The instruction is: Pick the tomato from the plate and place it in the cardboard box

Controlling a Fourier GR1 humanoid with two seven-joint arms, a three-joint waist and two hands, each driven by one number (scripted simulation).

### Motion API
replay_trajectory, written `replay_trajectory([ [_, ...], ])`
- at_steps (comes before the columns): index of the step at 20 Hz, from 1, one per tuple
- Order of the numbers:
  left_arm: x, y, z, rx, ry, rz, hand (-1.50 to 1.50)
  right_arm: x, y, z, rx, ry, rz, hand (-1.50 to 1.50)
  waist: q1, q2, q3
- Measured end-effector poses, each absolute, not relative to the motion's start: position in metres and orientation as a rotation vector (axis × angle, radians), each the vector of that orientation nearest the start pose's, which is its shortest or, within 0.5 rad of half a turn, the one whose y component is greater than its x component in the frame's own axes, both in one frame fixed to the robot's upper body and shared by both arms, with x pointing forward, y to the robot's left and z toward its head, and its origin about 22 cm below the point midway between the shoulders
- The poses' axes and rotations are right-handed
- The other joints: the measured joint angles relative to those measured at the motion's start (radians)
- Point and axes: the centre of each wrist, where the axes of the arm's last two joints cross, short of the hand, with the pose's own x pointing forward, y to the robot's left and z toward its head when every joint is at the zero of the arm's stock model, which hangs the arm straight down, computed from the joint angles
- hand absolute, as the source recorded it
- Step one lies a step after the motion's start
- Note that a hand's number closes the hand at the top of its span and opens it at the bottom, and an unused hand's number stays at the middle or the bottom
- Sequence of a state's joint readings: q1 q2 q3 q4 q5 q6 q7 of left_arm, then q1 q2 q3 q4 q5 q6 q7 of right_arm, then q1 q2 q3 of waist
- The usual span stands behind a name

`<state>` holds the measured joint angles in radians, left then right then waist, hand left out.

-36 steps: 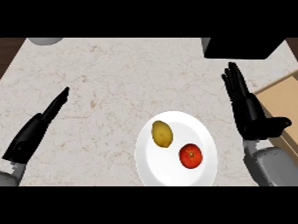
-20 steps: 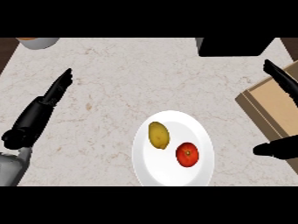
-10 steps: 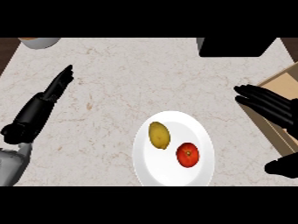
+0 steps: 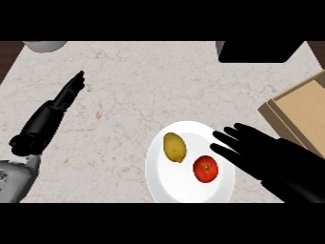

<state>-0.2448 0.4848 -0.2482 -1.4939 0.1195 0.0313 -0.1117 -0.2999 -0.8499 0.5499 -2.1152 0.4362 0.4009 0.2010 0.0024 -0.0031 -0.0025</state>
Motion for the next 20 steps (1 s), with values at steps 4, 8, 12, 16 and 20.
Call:
replay_trajectory([
  [4,0.294,0.269,0.065,0.091,-1.748,-0.525,0.00,0.199,-0.181,0.163,-0.503,-1.410,1.832,-1.50,0.002,0.001,0.001],
  [8,0.297,0.271,0.064,0.096,-1.747,-0.525,0.00,0.183,-0.156,0.151,-0.524,-1.333,1.839,-1.50,-0.001,0.001,0.001],
  [12,0.294,0.271,0.064,0.096,-1.751,-0.529,0.00,0.180,-0.143,0.140,-0.525,-1.280,1.841,-1.50,-0.001,0.002,0.002],
  [16,0.294,0.265,0.065,0.094,-1.748,-0.529,0.00,0.177,-0.130,0.128,-0.575,-1.255,1.841,-1.50,-0.001,0.002,0.002],
  [20,0.286,0.263,0.066,0.101,-1.749,-0.531,0.00,0.183,-0.125,0.117,-0.623,-1.248,1.838,-1.50,0.000,0.002,0.003],
])
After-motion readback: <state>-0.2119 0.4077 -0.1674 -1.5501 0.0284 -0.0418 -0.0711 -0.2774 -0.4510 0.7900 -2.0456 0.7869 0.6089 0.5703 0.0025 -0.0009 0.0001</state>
